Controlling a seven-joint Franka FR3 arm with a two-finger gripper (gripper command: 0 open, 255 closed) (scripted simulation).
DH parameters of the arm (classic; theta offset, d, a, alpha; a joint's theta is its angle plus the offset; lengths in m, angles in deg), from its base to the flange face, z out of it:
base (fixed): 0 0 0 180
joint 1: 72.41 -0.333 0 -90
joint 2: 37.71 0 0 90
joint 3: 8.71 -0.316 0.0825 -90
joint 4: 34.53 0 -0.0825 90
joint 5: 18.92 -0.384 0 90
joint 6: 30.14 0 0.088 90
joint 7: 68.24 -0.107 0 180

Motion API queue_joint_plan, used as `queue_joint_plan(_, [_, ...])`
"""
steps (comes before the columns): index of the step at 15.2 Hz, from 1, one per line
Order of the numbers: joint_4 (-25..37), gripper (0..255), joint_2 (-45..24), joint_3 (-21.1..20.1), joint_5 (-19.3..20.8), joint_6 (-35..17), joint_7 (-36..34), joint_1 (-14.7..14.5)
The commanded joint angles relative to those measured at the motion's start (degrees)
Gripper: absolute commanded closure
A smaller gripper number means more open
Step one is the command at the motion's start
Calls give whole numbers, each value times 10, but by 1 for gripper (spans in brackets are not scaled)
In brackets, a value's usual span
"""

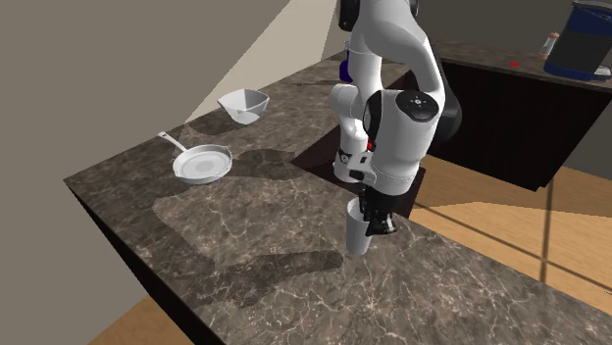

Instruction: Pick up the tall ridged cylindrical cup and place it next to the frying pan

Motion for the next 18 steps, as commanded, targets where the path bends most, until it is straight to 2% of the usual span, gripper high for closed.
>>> queue_joint_plan(1, [7,255,9,0,-7,14,5,0])
queue_joint_plan(18, [107,255,46,7,-32,141,31,3])
